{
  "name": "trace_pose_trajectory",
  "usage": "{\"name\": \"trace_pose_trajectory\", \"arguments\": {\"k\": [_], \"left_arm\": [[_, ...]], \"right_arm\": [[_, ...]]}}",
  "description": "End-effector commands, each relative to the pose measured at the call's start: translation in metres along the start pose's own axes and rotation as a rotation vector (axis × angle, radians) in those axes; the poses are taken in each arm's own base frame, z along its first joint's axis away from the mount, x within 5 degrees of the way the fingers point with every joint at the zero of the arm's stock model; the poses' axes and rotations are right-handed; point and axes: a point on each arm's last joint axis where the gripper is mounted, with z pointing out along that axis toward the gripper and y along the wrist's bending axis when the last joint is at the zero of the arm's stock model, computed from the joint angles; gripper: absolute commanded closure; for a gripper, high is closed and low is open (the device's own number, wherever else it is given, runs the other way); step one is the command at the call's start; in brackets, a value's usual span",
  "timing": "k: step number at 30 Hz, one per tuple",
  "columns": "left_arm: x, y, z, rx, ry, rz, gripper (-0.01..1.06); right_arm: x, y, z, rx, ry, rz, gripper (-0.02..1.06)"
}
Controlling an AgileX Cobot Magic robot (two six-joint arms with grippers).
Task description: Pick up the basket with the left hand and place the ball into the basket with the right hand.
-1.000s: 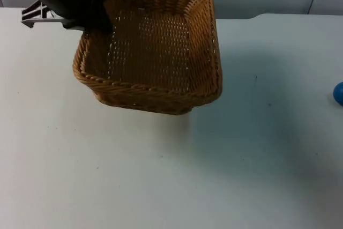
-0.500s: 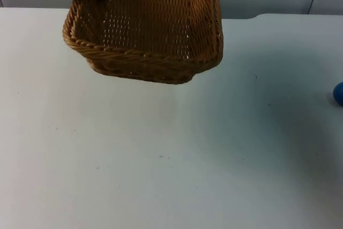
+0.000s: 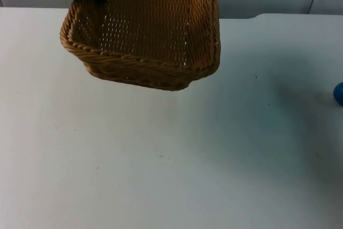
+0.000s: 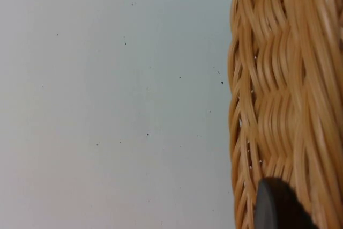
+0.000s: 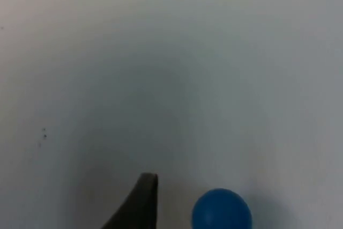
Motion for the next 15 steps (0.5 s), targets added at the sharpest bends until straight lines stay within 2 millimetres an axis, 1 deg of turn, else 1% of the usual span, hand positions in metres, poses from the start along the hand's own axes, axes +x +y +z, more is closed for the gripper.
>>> {"name": "trace_pose_trajectory", "arguments": {"k": [1,3,5,8,10,11,14,15], "left_arm": [[-0.004,-0.001,-0.002,0.011,-0.023,-0.031,1.05],[-0.003,0.000,0.001,0.008,-0.015,-0.047,1.05],[-0.003,0.001,0.002,0.007,-0.015,-0.048,1.05],[-0.003,0.001,0.004,0.006,-0.012,-0.049,1.05],[-0.002,0.001,0.004,0.006,-0.009,-0.049,1.05],[-0.002,0.001,0.004,0.006,-0.009,-0.049,1.05],[-0.002,0.001,0.004,0.004,-0.009,-0.045,1.05],[-0.002,0.001,0.004,0.004,-0.009,-0.045,1.05]], "right_arm": [[0.000,-0.009,0.006,0.010,-0.007,0.044,0.01],[0.004,-0.017,0.012,0.021,0.010,0.085,0.03],[0.004,-0.018,0.014,0.021,0.012,0.082,0.04],[0.008,-0.016,0.025,0.007,0.045,0.085,0.06],[0.010,-0.014,0.038,-0.016,0.105,0.072,0.06],[0.010,-0.014,0.038,-0.016,0.105,0.072,0.06],[0.006,-0.009,0.049,-0.074,0.133,0.074,0.06],[0.006,-0.009,0.049,-0.074,0.133,0.074,0.06]]}}
